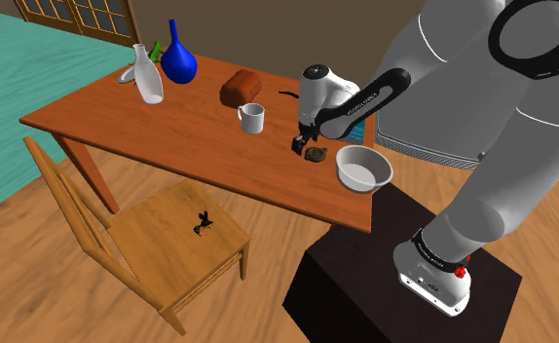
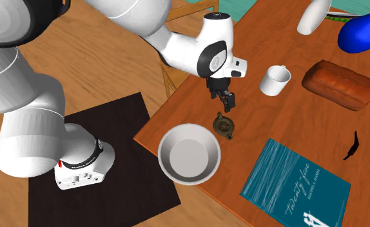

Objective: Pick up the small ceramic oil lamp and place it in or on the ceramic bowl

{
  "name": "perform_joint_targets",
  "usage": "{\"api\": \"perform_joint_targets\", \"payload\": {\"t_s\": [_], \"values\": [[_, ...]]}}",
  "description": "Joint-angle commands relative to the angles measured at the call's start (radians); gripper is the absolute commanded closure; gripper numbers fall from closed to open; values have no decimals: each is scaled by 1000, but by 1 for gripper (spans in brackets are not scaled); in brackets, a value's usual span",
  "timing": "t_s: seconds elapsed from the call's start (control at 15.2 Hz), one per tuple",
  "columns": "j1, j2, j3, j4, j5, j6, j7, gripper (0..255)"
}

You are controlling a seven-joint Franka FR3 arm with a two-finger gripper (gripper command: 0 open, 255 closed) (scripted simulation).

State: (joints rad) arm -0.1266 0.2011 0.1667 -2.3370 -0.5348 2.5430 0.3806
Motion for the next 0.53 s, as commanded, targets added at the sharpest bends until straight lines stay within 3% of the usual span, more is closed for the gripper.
{"api": "perform_joint_targets", "payload": {"t_s": [0.0, 0.46], "values": [[0, 34, -13, 11, -31, 21, 17, 0], [4, 106, -43, 25, -90, 75, 58, 0]]}}
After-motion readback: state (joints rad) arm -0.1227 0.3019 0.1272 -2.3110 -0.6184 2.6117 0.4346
